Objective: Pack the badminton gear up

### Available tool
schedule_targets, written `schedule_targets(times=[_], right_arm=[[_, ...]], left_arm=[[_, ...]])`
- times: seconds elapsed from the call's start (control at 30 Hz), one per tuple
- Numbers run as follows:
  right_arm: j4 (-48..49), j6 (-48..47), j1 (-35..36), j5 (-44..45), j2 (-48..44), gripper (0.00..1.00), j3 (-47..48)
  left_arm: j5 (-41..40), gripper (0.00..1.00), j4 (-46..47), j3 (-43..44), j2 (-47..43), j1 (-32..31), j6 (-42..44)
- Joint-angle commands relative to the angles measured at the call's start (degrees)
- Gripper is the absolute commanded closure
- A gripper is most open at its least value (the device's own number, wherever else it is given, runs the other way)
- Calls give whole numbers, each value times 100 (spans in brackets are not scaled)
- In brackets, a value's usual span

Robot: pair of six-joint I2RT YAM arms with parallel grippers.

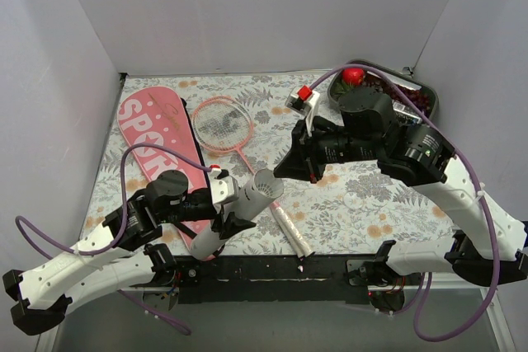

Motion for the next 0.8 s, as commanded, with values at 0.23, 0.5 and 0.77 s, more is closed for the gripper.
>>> schedule_targets(times=[0.23, 0.5, 0.77], right_arm=[[49, -186, 644, -172, 161, 99, -606], [874, -107, 1189, 259, 829, 99, -1722], [937, -247, 1313, 609, 875, 99, -1574]], left_arm=[[-99, 89, 121, 53, -8, -58, 40], [-64, 89, 121, 71, 89, -66, 22], [-91, 89, 112, 53, 71, -75, 13]])
